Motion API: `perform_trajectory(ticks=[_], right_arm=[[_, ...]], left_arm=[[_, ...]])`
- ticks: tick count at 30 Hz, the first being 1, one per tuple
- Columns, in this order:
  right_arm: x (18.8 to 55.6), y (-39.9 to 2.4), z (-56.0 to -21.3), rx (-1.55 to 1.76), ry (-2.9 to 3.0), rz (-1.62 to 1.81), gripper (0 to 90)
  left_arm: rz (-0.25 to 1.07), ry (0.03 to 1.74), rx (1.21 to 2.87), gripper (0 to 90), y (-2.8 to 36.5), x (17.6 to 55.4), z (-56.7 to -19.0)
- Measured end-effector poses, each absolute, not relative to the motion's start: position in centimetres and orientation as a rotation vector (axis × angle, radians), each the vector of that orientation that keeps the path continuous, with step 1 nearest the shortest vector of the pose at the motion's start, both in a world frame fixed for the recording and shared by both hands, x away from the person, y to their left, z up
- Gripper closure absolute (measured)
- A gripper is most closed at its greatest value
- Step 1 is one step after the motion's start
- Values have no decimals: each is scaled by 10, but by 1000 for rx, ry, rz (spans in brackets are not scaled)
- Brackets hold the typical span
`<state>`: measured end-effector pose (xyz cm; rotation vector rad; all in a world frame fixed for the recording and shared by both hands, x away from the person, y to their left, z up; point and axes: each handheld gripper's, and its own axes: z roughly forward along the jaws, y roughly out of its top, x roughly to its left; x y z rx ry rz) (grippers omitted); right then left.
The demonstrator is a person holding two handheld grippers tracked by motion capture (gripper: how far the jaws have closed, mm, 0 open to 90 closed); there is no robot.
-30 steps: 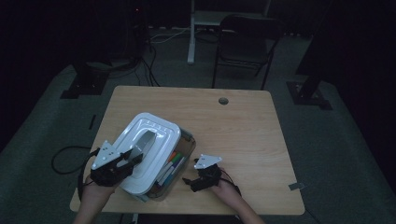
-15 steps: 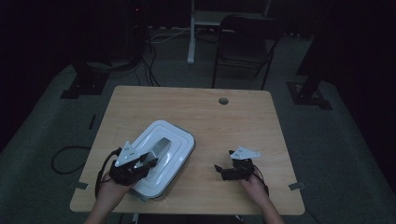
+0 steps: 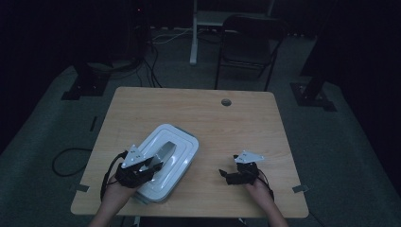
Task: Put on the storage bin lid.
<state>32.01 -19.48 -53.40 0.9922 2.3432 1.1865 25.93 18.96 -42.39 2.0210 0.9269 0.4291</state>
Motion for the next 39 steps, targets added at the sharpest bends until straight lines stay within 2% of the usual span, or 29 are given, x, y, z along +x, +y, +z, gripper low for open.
perform_trajectory(ticks=[5, 7, 10, 15, 25, 33, 39], right_arm=[[320, -191, -536, 978, 2362, 1169, 125], [320, -190, -535, 972, 2367, 1171, 125], [320, -191, -533, 967, 2358, 1169, 125], [323, -200, -533, 988, 2322, 1158, 125], [322, -241, -534, 1131, 2214, 1077, 125], [315, -272, -538, 1261, 2121, 1023, 125], [312, -283, -543, 1315, 2069, 967, 125]], left_arm=[[399, 917, 2016, 664, 192, 260, -422], [390, 920, 1992, 443, 196, 259, -418], [413, 945, 1932, 241, 206, 256, -410], [474, 980, 1898, 4, 227, 258, -403], [672, 1086, 1757, 6, 282, 275, -423], [660, 1247, 1726, 6, 315, 295, -468], [608, 1311, 1751, 6, 323, 304, -499]])
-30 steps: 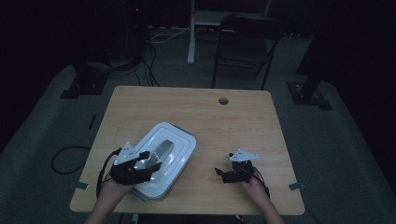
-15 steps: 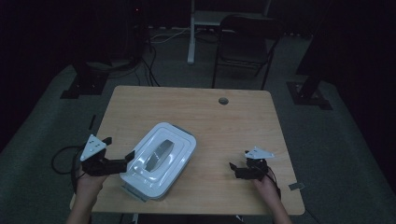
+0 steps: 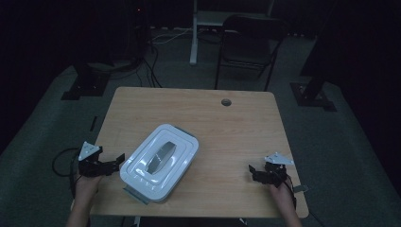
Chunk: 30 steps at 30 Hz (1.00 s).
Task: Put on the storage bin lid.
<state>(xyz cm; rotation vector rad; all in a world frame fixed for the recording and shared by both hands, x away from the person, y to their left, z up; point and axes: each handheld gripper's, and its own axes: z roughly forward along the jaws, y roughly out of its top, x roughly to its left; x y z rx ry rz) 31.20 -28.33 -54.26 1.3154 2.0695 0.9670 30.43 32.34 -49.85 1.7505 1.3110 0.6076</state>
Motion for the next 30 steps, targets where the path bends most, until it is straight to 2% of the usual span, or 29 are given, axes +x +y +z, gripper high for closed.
perform_trajectory(ticks=[10, 30], right_arm=[[314, -294, -549, 1439, 1979, 850, 120], [319, -303, -550, 1575, 1961, 846, 118]], left_arm=[[550, 1321, 1808, 6, 316, 308, -524], [490, 1281, 1854, 6, 301, 300, -534]])
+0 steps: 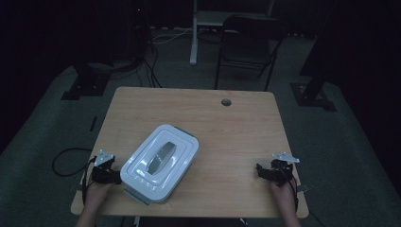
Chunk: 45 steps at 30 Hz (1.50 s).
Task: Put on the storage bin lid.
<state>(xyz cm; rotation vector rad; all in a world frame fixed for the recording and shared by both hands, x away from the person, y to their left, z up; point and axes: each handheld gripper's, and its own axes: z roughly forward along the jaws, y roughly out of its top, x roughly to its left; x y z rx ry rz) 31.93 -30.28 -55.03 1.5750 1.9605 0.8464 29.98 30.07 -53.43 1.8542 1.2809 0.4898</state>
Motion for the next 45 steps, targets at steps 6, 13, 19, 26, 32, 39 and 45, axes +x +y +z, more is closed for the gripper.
perform_trajectory(ticks=[6, 13, 19, 26, 32, 39, 45], right_arm=[[319, -303, -550, 1574, 1961, 846, 118], [319, -303, -550, 1575, 1961, 846, 118], [319, -303, -550, 1575, 1961, 846, 118], [319, -303, -550, 1575, 1961, 847, 118], [319, -303, -550, 1575, 1961, 847, 118], [319, -303, -550, 1575, 1961, 847, 118], [319, -303, -550, 1575, 1961, 847, 118]], left_arm=[[493, 1262, 1859, 6, 289, 288, -535], [485, 1230, 1905, 6, 261, 275, -532], [489, 1231, 1948, 5, 231, 266, -528], [455, 1183, 1985, 5, 216, 269, -531], [459, 1167, 1977, 6, 224, 272, -534], [483, 1232, 1944, 5, 246, 274, -533], [535, 1315, 1917, 6, 268, 272, -533]])
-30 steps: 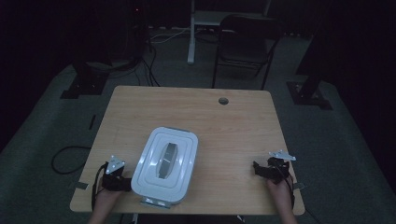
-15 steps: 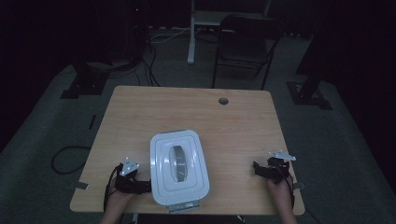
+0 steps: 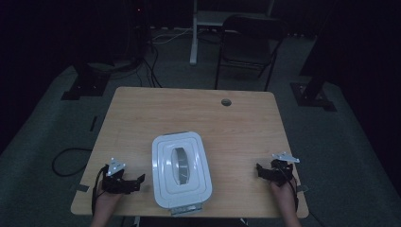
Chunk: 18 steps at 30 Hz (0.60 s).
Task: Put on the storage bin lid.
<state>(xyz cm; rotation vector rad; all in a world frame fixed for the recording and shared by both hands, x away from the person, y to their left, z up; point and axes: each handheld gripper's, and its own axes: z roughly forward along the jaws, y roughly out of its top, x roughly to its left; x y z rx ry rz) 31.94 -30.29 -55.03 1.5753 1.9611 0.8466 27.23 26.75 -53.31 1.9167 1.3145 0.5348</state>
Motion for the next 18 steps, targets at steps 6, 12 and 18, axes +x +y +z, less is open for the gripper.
perform_trajectory(ticks=[6, 12, 18], right_arm=[[319, -303, -550, 1575, 1961, 847, 118], [319, -303, -550, 1576, 1961, 846, 118], [319, -303, -550, 1575, 1961, 847, 118]], left_arm=[[598, 1392, 1905, 6, 287, 270, -536], [618, 1481, 1897, 6, 303, 269, -539], [657, 1539, 1863, 6, 316, 267, -542]])
